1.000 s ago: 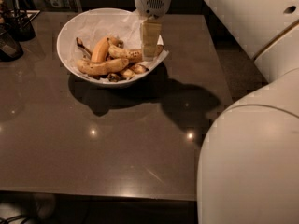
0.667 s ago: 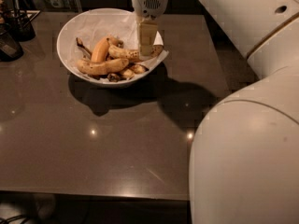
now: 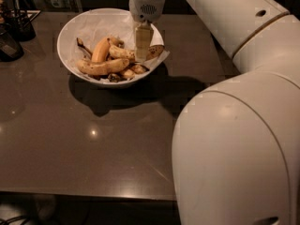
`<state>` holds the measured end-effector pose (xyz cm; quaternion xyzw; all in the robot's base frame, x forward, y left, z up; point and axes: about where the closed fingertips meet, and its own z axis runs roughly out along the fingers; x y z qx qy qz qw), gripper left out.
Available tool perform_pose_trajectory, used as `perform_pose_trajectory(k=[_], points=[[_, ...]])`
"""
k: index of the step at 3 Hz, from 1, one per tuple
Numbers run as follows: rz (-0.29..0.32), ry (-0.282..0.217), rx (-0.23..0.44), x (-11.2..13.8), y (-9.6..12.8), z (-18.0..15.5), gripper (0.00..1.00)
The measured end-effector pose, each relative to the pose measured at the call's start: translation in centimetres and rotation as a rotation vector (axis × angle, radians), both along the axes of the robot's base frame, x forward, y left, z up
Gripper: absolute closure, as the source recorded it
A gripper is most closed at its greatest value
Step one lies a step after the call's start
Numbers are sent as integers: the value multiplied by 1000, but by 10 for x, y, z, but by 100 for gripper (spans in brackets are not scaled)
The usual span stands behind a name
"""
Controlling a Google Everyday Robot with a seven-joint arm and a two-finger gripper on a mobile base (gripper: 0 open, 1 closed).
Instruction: Pick banana from white bowl
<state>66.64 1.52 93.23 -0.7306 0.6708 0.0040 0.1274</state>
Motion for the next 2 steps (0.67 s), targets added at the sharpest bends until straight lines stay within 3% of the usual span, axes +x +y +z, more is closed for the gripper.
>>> perform_pose_trajectory(k=[2], points=[[11, 61, 29, 9, 9, -23, 28]])
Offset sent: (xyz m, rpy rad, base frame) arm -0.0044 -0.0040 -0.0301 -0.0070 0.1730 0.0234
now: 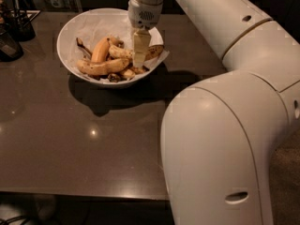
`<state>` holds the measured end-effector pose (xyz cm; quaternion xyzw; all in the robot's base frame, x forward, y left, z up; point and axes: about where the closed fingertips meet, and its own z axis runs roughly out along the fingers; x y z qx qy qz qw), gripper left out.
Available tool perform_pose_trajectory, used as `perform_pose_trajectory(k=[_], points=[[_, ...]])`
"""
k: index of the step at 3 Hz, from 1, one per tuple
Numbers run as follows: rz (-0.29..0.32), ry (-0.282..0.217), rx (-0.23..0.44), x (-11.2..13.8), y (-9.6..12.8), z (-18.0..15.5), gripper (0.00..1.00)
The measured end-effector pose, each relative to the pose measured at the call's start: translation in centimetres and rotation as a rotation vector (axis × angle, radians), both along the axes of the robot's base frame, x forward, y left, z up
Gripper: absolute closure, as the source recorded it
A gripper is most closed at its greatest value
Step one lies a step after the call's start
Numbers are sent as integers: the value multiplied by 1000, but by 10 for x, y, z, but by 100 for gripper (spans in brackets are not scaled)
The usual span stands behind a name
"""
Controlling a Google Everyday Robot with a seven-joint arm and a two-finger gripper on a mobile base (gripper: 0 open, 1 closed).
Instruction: Pick banana from white bowl
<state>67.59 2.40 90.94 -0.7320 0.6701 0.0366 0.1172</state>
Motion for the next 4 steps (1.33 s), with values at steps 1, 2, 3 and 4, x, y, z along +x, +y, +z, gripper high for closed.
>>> perform_pose_trajectory(k=[1, 2, 3, 4], points=[[-2, 12, 8, 4, 1, -6, 47], [-7, 5, 2, 7, 0, -7, 71], [-12, -3, -16, 7, -1, -7, 94], [-11, -31, 6, 12, 2, -5, 100]])
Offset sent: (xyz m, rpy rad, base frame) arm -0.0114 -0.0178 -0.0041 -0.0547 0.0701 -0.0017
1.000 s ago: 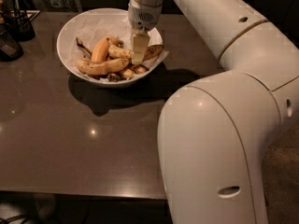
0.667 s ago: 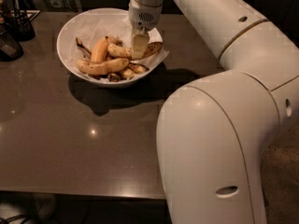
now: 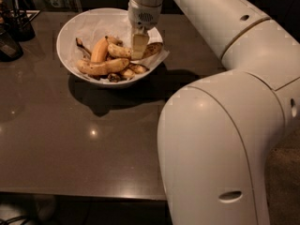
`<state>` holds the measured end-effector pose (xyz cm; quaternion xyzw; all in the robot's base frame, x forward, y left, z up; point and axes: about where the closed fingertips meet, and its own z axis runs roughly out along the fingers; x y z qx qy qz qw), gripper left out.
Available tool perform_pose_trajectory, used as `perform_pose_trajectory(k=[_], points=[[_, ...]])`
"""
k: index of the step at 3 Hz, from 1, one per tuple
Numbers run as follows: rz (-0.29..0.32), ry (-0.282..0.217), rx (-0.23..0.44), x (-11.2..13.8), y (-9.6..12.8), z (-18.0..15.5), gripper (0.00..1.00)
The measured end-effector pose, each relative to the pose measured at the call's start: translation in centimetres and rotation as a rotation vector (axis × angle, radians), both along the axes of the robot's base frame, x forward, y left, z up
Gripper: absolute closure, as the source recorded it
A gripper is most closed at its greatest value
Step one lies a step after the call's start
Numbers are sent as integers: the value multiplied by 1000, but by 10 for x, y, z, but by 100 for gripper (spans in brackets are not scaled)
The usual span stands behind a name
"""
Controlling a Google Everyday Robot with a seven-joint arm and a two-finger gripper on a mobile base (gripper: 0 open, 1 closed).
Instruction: Pick banana from white bowl
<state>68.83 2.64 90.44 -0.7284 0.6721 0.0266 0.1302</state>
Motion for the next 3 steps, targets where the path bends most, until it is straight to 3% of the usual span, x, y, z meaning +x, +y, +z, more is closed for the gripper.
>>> perform_pose_trajectory(k=[1, 2, 3], points=[[-8, -72, 41, -11, -10, 23, 100], [16, -152, 93, -41, -19, 58, 100], [17, -160, 94, -45, -19, 63, 100]])
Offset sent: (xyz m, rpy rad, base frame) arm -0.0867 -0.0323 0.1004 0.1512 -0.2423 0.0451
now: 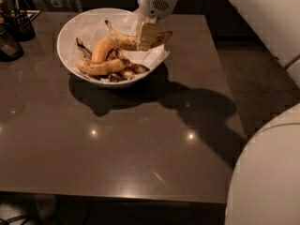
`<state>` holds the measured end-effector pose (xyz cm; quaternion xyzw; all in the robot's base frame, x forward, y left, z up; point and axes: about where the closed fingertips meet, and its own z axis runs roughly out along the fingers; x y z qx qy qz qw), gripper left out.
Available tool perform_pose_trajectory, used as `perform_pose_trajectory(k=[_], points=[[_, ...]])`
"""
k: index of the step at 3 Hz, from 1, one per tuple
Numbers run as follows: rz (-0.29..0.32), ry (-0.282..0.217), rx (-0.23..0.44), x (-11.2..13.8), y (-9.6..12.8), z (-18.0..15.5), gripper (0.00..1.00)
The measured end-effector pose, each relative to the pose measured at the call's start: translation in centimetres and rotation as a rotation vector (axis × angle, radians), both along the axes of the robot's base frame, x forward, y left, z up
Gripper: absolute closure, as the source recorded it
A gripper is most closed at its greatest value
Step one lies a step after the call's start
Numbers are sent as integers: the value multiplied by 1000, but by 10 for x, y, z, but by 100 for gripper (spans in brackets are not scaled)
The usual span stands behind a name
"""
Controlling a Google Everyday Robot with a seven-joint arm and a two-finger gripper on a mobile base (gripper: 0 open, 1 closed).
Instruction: Pick banana from white bowl
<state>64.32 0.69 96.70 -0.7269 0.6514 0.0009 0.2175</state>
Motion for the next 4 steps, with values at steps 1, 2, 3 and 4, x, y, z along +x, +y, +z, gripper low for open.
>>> perform_pose_trajectory(k=[1, 2, 3, 4], points=[[2, -14, 1, -8, 2, 4, 100], [-7, -38, 26, -32, 6, 16, 100], [-9, -23, 54, -76, 15, 16, 100], [25, 23, 128, -131, 36, 13, 100]])
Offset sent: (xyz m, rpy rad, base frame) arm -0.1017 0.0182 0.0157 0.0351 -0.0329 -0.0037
